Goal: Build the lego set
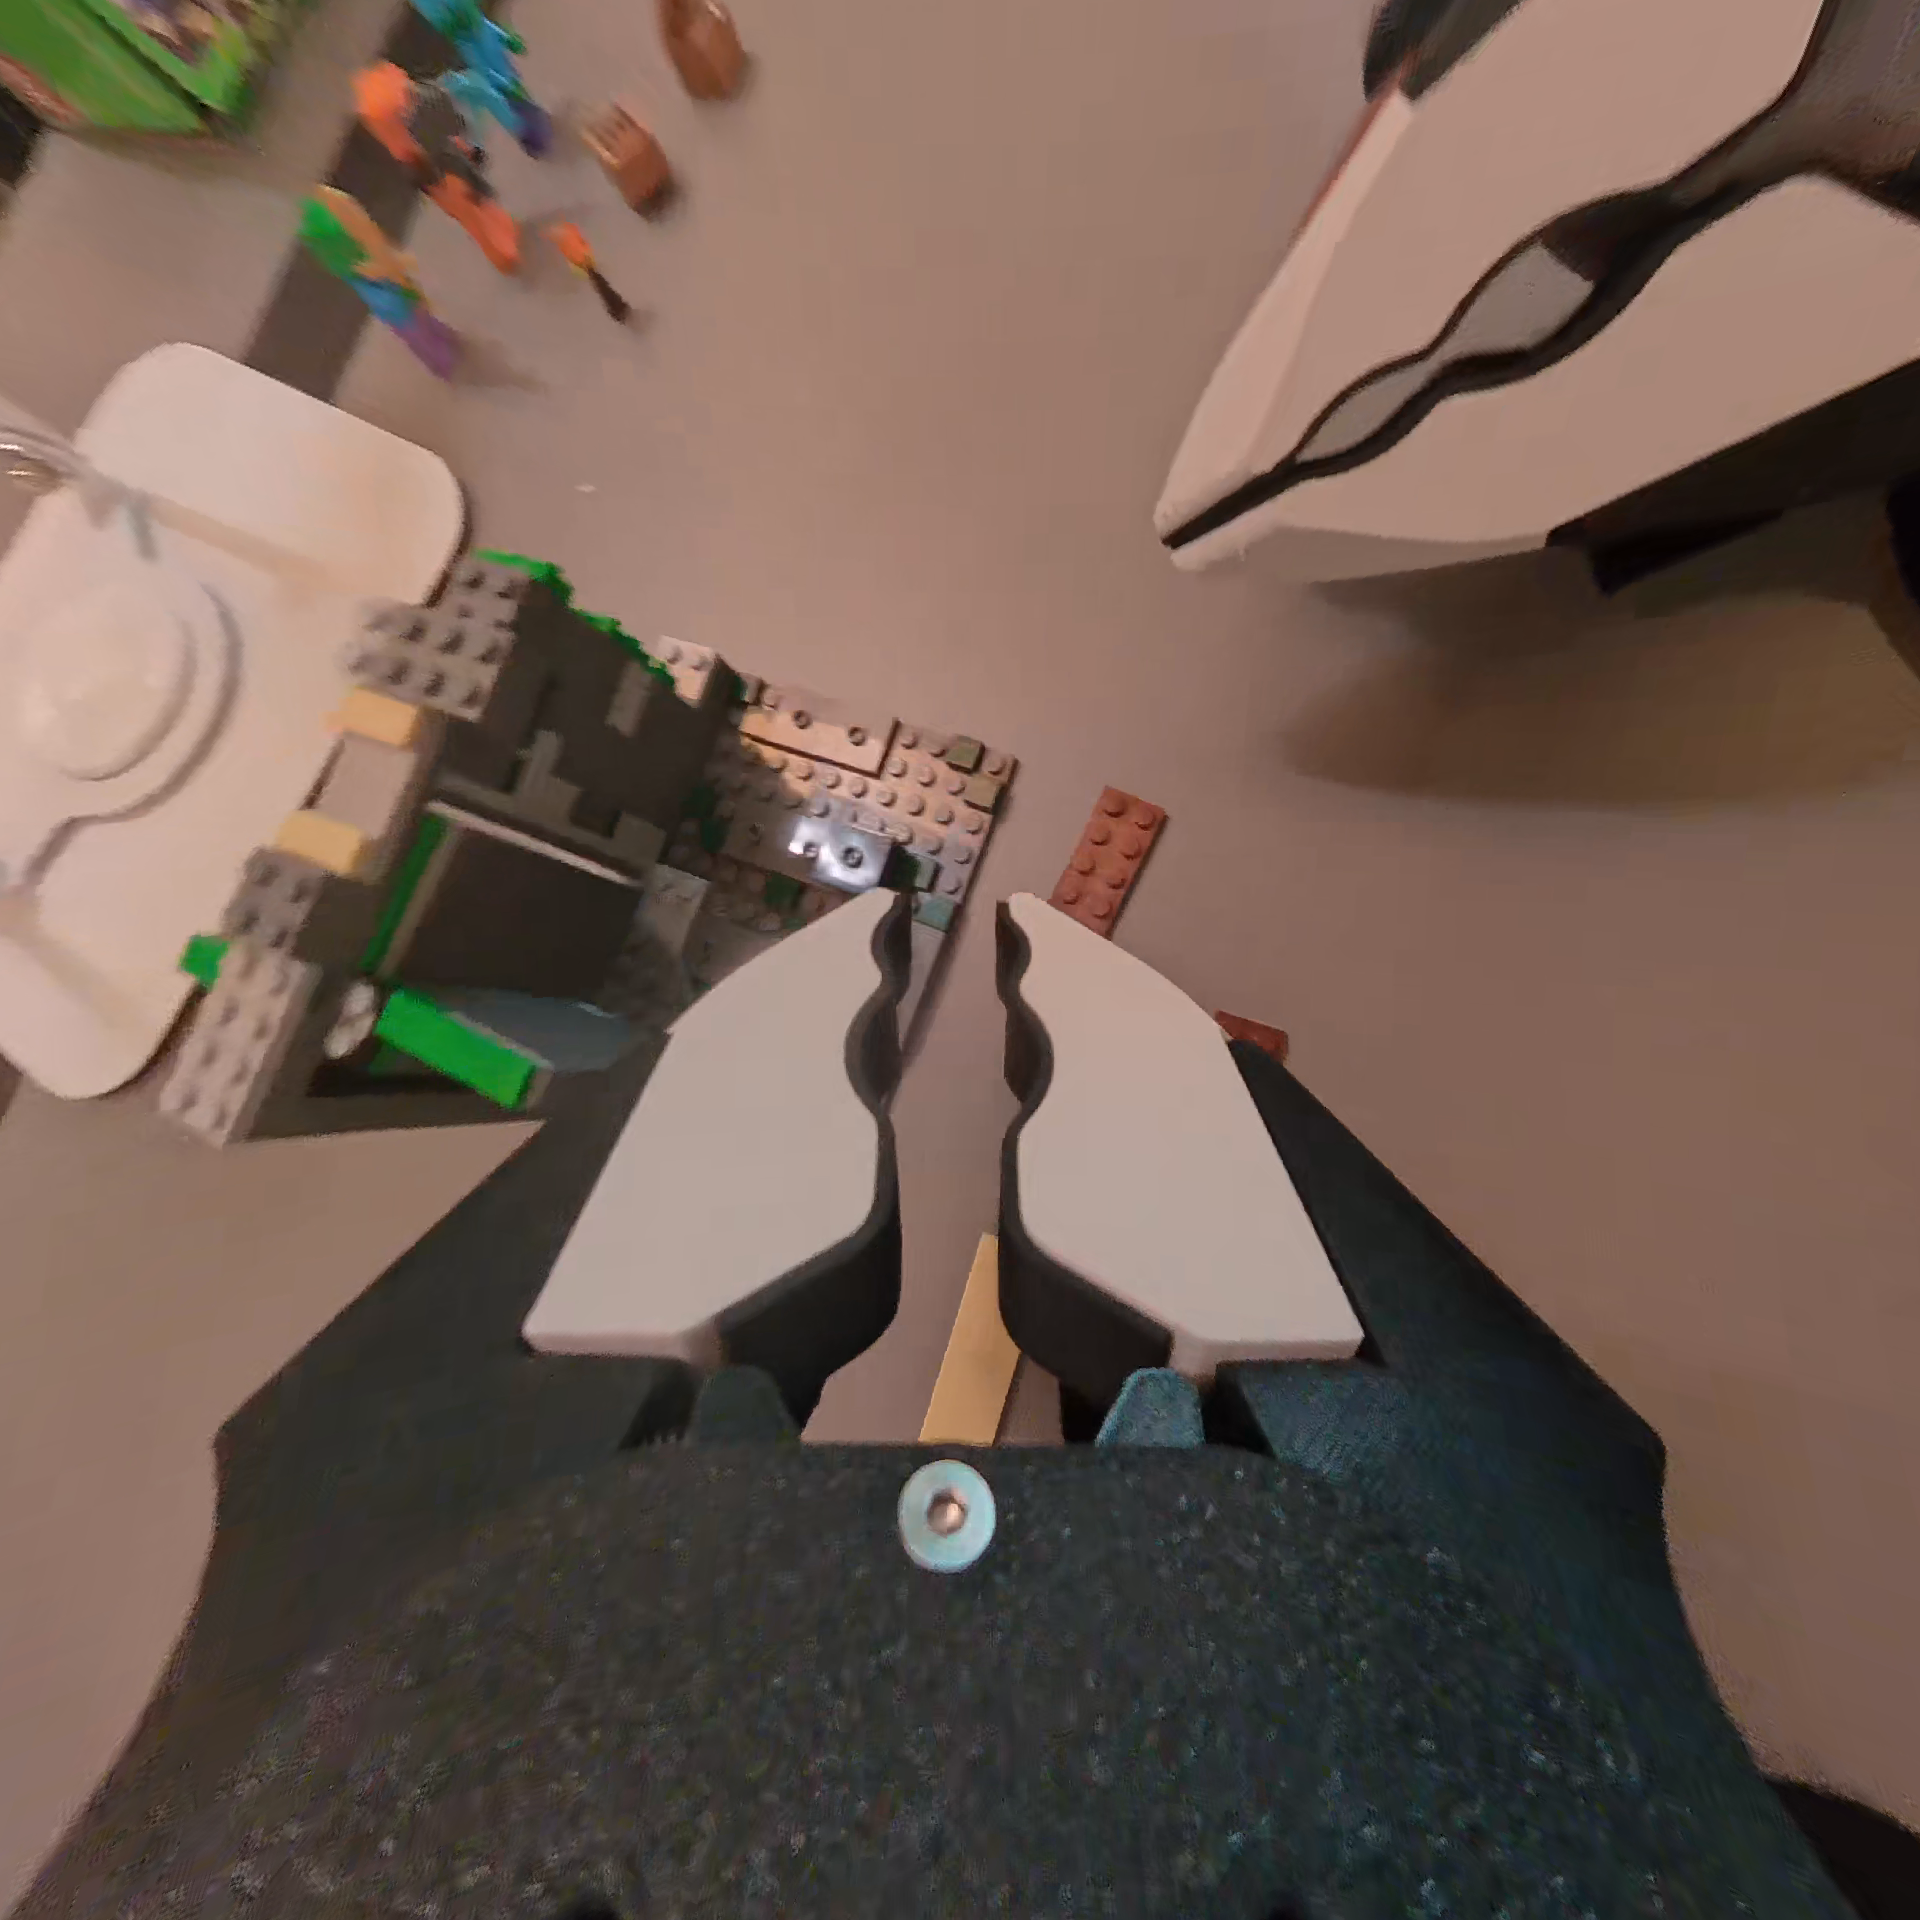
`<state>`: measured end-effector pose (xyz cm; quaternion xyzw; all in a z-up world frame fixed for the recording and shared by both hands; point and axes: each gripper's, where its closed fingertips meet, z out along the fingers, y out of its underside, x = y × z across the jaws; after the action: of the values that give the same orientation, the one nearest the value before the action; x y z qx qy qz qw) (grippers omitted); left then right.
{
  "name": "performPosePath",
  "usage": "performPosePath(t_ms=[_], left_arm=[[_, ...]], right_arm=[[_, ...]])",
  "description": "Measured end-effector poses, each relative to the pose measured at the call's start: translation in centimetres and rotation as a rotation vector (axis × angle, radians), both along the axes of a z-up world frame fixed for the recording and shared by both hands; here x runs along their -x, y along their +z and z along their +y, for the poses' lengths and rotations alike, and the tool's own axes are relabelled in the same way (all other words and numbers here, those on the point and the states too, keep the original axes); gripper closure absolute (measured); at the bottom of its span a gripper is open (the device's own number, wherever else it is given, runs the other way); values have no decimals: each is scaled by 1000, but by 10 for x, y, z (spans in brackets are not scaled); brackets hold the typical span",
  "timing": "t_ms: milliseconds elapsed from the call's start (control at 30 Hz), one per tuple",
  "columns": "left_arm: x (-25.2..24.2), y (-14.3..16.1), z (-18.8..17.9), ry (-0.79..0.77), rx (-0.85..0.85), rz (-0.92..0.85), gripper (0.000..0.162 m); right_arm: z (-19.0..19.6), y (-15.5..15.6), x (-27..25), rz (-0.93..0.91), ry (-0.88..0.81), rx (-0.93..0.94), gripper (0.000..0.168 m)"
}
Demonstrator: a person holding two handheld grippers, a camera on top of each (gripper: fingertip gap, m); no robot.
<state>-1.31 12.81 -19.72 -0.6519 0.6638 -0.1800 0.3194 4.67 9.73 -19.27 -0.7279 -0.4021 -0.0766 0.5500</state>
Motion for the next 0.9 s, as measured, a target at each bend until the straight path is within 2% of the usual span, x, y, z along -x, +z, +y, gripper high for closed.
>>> performPosePath(t_ms=[33,233,467,667,900], left_arm=[[2,4,2,23,-6,-36,148],[22,26,16,161,-33,-205,162],[51,49,31,349,-76,-381,162],[71,54,43,491,-104,-487,162],[93,49,66,594,-188,-558,162]], right_arm=[[1,-1,-1,2,-10,6,168],[3,-2,-5,20,-48,25,168],[5,-3,-9,64,-89,47,168],[8,-1,-12,152,-142,74,168],[15,12,-13,361,-236,89,168]])
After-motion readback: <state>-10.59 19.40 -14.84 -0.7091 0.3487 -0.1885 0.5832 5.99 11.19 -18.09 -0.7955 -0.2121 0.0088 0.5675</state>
